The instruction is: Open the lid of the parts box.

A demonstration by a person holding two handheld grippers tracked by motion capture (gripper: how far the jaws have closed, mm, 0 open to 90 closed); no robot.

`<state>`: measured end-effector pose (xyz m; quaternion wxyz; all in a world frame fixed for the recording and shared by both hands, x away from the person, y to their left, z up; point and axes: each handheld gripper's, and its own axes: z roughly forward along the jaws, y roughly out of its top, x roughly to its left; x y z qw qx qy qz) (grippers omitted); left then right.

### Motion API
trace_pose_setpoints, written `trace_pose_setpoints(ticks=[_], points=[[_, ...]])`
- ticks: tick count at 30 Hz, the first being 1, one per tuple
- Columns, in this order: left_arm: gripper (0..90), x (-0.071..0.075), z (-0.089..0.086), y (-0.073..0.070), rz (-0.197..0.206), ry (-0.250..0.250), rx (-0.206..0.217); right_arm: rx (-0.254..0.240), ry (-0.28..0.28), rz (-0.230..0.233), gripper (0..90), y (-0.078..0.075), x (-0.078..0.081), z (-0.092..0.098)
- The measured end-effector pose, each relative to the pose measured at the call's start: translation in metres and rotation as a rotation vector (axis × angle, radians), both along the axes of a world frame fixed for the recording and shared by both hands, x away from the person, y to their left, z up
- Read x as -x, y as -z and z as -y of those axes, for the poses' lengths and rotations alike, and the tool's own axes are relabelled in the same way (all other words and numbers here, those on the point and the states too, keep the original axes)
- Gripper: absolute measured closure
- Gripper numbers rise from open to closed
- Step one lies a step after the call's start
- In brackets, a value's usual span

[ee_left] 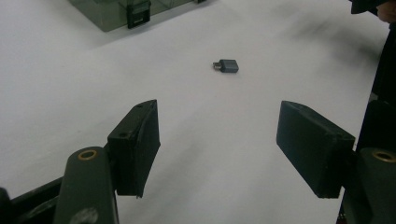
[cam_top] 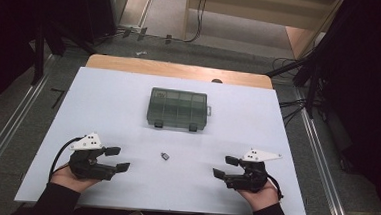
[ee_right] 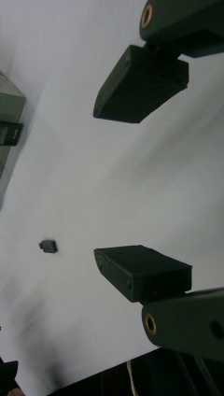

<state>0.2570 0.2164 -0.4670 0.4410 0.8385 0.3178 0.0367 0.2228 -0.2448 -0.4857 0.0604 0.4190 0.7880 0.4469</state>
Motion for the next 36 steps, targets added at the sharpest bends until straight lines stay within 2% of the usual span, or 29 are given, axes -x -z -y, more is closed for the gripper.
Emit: trace_pose_setpoints(ticks=[9,16,25,30,36], points=[[30.8,-0.0016,-0.0003,-0.0001,-0.008,-0.014,0.018,-0.002,0.002,-0.006,26.6,0.0002,-0.0002,0.0006],[30.8,-0.0009,-0.0012,0.0004,-0.005,-0.022,0.006,0.009,-0.001,-0.007,26.6,0.0002,0.0003,0.0000],[30.8,-0.0013,-0.0019,0.0000,-0.005,-0.027,0.019,0.014,-0.005,-0.011,26.6,0.0010,-0.0001,-0.0008],[30.8,-0.0014,-0.0017,0.0005,-0.006,-0.030,0.005,0.017,-0.002,-0.016,26.8,0.0011,0.0001,-0.0008],[30.8,-0.0013,-0.0012,0.0007,-0.005,-0.020,0.006,0.026,-0.007,-0.019,27.0,0.0014,-0.0001,-0.0010]])
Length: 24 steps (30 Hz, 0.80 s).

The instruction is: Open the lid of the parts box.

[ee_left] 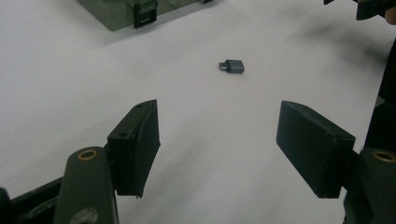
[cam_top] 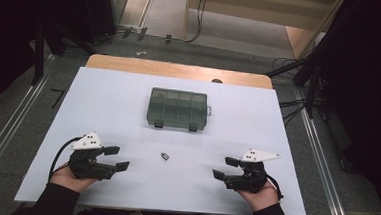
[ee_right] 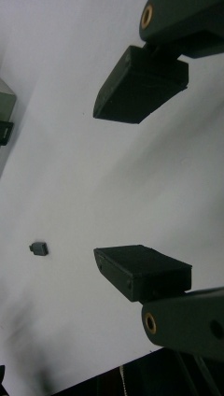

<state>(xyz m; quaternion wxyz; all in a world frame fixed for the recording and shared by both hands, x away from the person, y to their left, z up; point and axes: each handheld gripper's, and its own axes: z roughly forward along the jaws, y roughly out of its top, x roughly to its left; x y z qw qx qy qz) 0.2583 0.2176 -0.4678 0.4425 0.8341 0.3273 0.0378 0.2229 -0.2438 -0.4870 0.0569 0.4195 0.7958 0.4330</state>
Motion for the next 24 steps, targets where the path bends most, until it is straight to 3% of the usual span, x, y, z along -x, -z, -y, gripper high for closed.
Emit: trace_pose_setpoints(ticks=[19,24], points=[[30.8,-0.0037,0.0024,0.0007,-0.005,-0.003,-0.005,-0.002,0.027,-0.004,27.4,0.0015,0.0015,0.0034],[30.8,-0.0039,0.0020,0.0009,-0.008,-0.008,0.001,-0.019,0.066,-0.009,27.2,0.0006,-0.0020,0.0044]])
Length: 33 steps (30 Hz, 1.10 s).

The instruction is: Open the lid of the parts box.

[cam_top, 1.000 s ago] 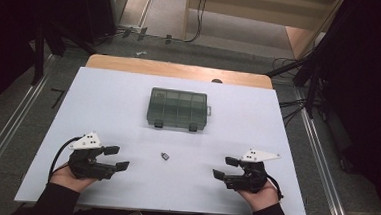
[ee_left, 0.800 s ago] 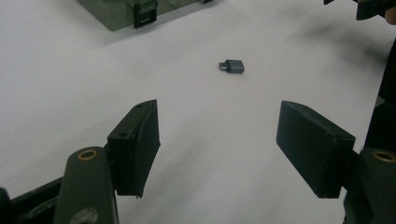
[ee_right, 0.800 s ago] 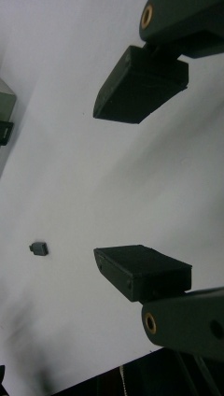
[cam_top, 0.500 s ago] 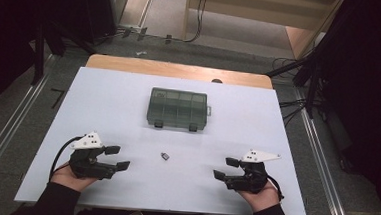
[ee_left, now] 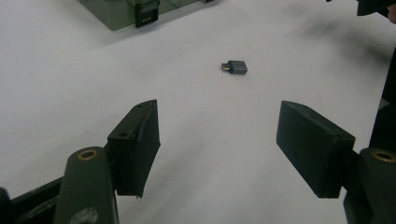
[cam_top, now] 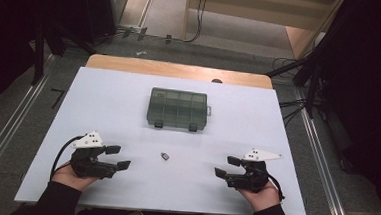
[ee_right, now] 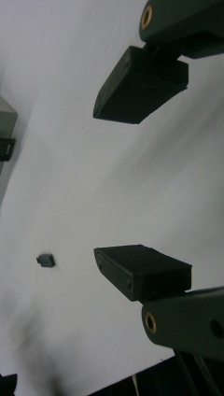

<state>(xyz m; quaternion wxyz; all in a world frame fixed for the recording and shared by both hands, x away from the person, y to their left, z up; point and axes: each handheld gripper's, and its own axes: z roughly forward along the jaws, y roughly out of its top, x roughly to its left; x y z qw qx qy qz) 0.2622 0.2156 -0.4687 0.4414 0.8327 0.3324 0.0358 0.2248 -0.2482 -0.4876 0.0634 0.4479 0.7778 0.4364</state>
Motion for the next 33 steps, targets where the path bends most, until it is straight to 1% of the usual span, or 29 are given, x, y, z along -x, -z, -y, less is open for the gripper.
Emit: trace_pose_setpoints(ticks=[2,4,7,9,13,17,21,23,26,33], points=[[30.8,0.000,0.000,0.000,-0.002,-0.002,0.004,0.000,0.019,-0.012,27.1,0.000,-0.003,0.001],[30.9,0.000,0.000,0.000,-0.002,-0.004,0.004,0.002,0.029,-0.012,27.1,-0.001,-0.006,0.001],[30.9,0.000,0.000,0.000,-0.003,-0.005,0.003,0.000,0.053,0.008,26.7,-0.003,-0.009,0.002],[30.8,0.000,0.000,0.000,-0.004,-0.004,0.004,0.002,0.066,0.009,26.5,-0.004,-0.010,0.001],[30.8,0.000,0.001,0.000,-0.004,-0.003,0.001,0.007,0.066,0.020,26.3,-0.006,-0.014,-0.001],[30.8,0.000,0.001,0.000,-0.005,-0.003,0.005,0.015,0.055,0.021,26.5,-0.006,-0.018,-0.003],[30.8,0.000,0.000,0.000,-0.006,-0.003,0.004,-0.003,0.062,0.014,26.5,-0.008,-0.023,-0.003],[30.8,0.000,0.000,0.001,-0.004,-0.003,0.004,-0.006,0.063,0.020,26.5,-0.008,-0.025,-0.003],[30.8,-0.001,0.000,0.001,-0.005,-0.003,0.002,-0.002,0.065,0.013,26.9,-0.008,-0.027,-0.004],[30.8,-0.001,0.000,0.000,-0.003,-0.004,0.003,0.004,0.051,0.032,27.6,-0.010,-0.034,-0.007]])
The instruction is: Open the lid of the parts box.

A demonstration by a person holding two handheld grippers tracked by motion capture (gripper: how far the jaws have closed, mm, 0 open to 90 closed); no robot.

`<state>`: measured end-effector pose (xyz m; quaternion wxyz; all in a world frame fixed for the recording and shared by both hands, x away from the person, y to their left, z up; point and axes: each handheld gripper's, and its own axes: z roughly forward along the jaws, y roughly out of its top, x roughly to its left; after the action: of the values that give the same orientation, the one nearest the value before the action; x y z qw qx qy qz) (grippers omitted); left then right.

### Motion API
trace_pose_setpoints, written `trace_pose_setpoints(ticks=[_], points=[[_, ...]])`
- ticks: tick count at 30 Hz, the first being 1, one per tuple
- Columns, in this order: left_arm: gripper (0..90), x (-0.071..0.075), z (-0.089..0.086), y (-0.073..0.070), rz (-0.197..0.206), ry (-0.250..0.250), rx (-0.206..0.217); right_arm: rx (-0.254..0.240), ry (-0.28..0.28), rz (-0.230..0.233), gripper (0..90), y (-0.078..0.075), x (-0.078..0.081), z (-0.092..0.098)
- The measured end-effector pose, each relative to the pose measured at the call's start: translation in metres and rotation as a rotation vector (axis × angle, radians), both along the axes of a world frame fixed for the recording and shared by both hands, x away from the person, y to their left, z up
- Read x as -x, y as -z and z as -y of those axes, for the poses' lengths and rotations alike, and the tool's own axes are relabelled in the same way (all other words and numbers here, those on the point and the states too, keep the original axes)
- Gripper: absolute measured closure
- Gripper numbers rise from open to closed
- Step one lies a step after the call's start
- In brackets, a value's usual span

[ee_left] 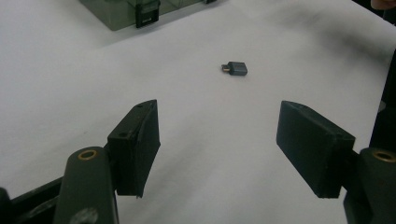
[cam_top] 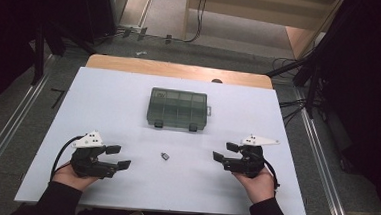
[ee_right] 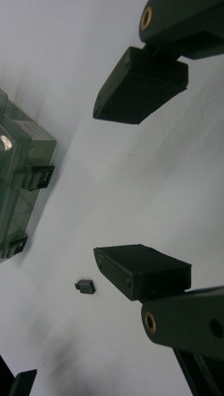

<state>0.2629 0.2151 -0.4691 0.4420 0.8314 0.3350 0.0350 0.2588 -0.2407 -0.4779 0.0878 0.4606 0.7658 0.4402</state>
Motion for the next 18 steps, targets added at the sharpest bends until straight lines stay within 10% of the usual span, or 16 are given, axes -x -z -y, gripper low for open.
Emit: trace_pose_setpoints(ticks=[18], points=[[30.8,-0.001,0.001,0.001,0.002,-0.001,0.006,0.011,0.015,0.011,29.0,-0.007,-0.018,-0.002]])
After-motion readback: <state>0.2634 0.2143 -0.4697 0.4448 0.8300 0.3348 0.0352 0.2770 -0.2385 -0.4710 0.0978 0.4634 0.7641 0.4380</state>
